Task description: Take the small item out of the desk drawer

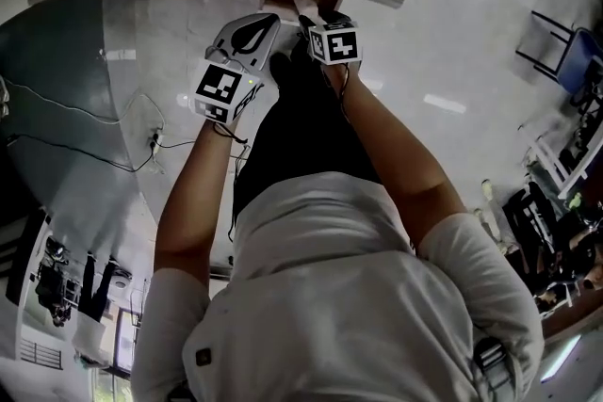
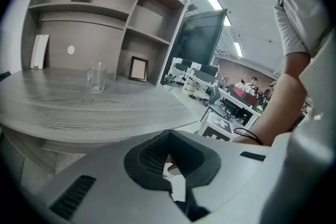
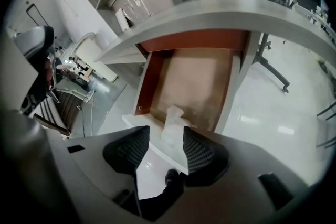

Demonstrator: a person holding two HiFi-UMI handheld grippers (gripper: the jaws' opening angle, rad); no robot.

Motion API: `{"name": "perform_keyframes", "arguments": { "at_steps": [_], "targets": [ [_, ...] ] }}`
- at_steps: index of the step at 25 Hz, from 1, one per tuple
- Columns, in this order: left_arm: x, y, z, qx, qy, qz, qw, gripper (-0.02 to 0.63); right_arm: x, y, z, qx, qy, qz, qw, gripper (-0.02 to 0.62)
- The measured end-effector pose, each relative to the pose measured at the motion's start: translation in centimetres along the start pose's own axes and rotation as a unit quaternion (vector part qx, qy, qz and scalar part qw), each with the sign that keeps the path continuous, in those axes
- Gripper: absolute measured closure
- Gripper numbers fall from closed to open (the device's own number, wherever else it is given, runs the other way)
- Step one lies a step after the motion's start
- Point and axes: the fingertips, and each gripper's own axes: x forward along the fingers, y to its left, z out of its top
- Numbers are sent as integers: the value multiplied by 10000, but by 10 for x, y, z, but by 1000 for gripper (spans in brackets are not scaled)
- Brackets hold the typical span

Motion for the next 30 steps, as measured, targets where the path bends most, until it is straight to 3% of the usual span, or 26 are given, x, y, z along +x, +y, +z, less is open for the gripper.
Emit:
{"name": "perform_keyframes", "arguments": {
  "at_steps": [17, 30],
  "targets": [
    [12, 11, -27, -376, 100, -12, 9992, 591, 51, -15, -5, 49, 574, -506, 9971, 376],
    [11, 8, -27, -620, -24, 15, 9981, 591, 49, -19, -5, -56, 680, -581, 9960, 430]
  ]
}}
